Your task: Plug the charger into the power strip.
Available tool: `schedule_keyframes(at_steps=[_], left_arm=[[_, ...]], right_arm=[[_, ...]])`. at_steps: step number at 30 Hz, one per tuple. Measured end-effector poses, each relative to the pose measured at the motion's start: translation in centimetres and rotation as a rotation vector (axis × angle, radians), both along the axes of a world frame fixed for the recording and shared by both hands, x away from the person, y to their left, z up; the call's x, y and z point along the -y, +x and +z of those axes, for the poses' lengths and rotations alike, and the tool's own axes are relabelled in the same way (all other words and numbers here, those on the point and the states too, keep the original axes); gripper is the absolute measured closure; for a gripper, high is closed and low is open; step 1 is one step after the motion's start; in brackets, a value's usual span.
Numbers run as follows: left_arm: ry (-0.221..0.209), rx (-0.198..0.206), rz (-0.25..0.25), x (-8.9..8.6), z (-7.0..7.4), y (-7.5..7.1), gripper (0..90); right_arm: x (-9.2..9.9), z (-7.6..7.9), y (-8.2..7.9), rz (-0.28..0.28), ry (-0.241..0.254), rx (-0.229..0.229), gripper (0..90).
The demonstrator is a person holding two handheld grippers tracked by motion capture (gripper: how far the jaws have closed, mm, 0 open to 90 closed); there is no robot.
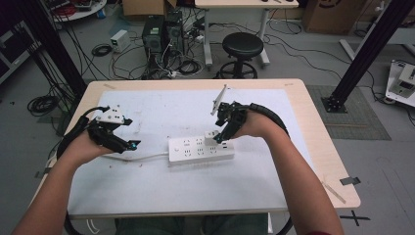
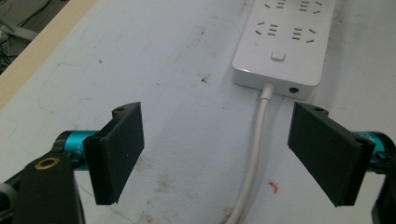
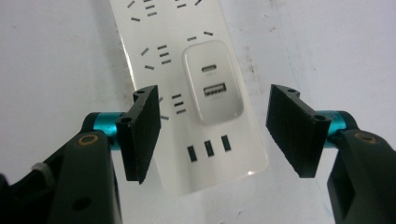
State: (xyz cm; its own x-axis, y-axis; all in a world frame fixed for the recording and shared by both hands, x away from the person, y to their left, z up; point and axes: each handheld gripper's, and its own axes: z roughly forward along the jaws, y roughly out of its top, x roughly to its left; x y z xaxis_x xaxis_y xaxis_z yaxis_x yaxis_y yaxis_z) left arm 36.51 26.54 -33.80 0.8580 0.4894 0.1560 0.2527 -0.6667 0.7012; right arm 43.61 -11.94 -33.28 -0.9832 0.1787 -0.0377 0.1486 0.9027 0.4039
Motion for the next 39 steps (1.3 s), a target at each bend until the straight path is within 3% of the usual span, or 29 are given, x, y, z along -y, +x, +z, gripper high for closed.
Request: schedule_keyframes(at_steps=[1,3,4,10,13,15,16,17,18,19,23,27,28,31,34,39], left_arm=[[0.006,0.008,-0.005,0.1,0.1,0.0,18.6],[0.003,0.009,-0.008,0.1,0.2,-0.1,18.6],[0.003,0.018,-0.016,0.3,0.5,-0.3,18.6],[-0.012,0.044,-0.039,0.7,1.1,-0.7,18.6],[-0.036,0.063,-0.059,0.9,1.4,-1.0,18.6],[-0.036,0.063,-0.059,0.9,1.4,-1.0,18.7],[-0.065,0.079,-0.076,1.1,1.6,-1.3,18.7],[-0.065,0.079,-0.076,1.1,1.6,-1.3,18.6],[-0.065,0.079,-0.076,1.1,1.6,-1.3,18.6],[-0.098,0.087,-0.099,1.3,1.5,-1.5,18.6],[-0.105,0.087,-0.110,1.5,1.3,-1.6,18.6],[-0.118,0.092,-0.117,1.5,1.0,-1.7,18.6],[-0.142,0.092,-0.112,1.4,0.8,-1.7,18.6],[-0.151,0.093,-0.106,1.3,0.7,-1.7,18.6],[-0.154,0.094,-0.104,1.3,0.6,-1.7,18.6],[-0.148,0.090,-0.097,1.4,0.5,-1.8,18.6]], right_arm=[[0.8,0.7,-0.6,-0.022,0.035,0.016,32.4],[1.0,1.0,-0.9,-0.028,0.044,0.024,31.6],[1.6,1.6,-1.6,-0.062,0.080,0.042,29.6],[2.7,2.3,-2.5,-0.098,0.127,0.055,27.3],[4.6,2.8,-4.0,-0.166,0.224,0.072,21.6],[4.9,2.8,-4.1,-0.171,0.245,0.068,21.6],[4.9,2.8,-4.1,-0.171,0.245,0.068,21.5],[4.9,2.8,-4.1,-0.171,0.245,0.068,21.5],[6.2,2.7,-5.1,-0.193,0.317,0.073,21.5],[7.1,2.5,-5.9,-0.210,0.362,0.085,19.8],[8.1,2.0,-6.7,-0.226,0.416,0.083,19.8],[8.8,1.5,-7.4,-0.240,0.453,0.089,19.8],[9.2,1.4,-7.5,-0.247,0.474,0.102,19.8],[9.3,1.4,-7.6,-0.251,0.481,0.096,19.8],[9.8,1.6,-7.7,-0.273,0.512,0.121,19.8],[9.9,1.5,-7.7,-0.283,0.519,0.124,19.8]])
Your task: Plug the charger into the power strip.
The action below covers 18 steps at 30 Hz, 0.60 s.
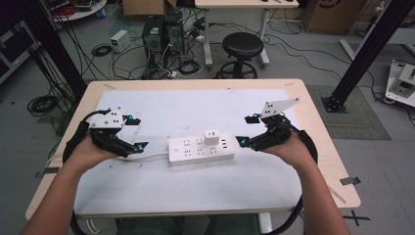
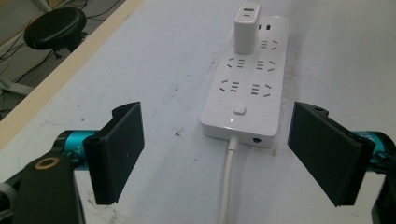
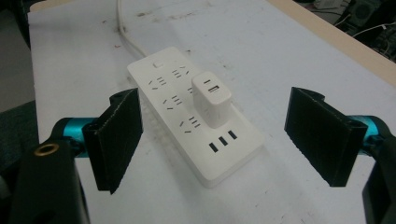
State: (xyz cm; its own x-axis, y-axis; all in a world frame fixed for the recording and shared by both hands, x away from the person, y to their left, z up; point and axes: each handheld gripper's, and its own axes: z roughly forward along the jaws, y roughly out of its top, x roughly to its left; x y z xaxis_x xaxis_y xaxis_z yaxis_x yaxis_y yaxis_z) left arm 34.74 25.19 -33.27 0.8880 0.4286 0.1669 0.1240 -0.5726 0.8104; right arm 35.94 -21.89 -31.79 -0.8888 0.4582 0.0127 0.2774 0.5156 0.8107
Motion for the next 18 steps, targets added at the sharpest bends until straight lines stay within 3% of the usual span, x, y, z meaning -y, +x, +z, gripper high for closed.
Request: schedule_keyframes(at_steps=[18], left_arm=[[-0.005,-0.003,0.010,-0.03,-0.27,0.34,18.6]], right_arm=[[0.01,-0.28,0.53,-0.020,-0.017,-0.010,19.8]])
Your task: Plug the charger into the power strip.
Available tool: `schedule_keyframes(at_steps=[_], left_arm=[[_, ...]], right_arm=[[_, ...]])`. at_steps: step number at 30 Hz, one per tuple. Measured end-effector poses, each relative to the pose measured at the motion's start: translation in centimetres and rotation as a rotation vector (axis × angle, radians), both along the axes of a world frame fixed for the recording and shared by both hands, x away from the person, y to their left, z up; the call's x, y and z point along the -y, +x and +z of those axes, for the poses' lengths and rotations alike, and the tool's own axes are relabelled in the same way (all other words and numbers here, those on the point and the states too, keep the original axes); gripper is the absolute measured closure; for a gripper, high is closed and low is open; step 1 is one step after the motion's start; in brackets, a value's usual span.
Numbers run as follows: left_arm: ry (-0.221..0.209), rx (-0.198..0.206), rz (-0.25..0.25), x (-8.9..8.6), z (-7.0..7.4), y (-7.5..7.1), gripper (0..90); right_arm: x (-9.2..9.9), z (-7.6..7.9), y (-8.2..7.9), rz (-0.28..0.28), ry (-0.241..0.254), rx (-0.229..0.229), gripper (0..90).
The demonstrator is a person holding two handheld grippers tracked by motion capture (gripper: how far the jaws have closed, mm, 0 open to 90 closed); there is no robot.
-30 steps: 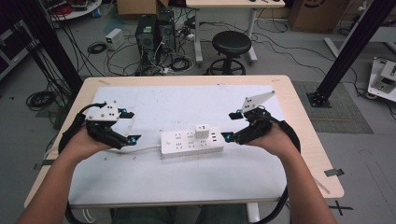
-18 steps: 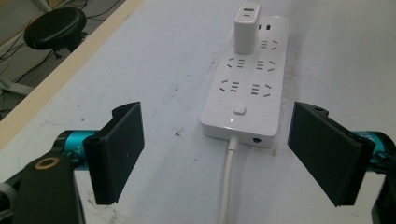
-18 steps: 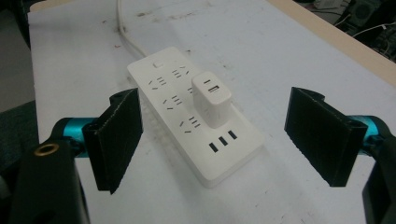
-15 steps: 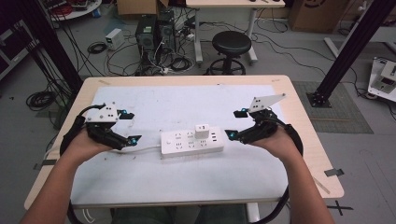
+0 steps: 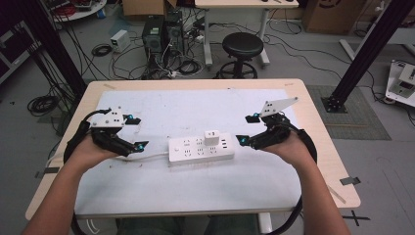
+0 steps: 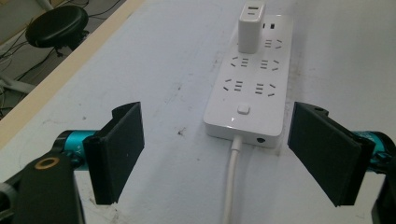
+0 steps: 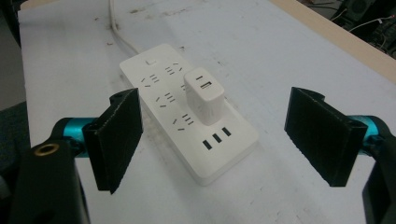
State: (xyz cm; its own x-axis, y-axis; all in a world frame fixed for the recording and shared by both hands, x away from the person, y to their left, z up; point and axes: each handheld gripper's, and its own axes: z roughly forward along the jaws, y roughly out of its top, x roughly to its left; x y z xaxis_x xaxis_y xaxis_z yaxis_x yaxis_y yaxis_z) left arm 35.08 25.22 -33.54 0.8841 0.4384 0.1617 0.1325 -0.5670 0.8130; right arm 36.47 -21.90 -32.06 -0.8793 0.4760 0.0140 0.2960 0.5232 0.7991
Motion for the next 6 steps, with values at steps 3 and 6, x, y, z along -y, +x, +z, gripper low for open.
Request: schedule_keyframes(at_steps=[3,6], left_arm=[[0.007,-0.001,-0.001,-0.07,-0.07,0.02,18.6],[0.007,-0.001,-0.001,-0.12,-0.17,0.02,18.6]], right_arm=[[-0.08,-0.02,-0.03,0.000,-0.002,0.003,19.8],[-0.12,0.01,-0.07,0.002,-0.001,0.007,19.8]])
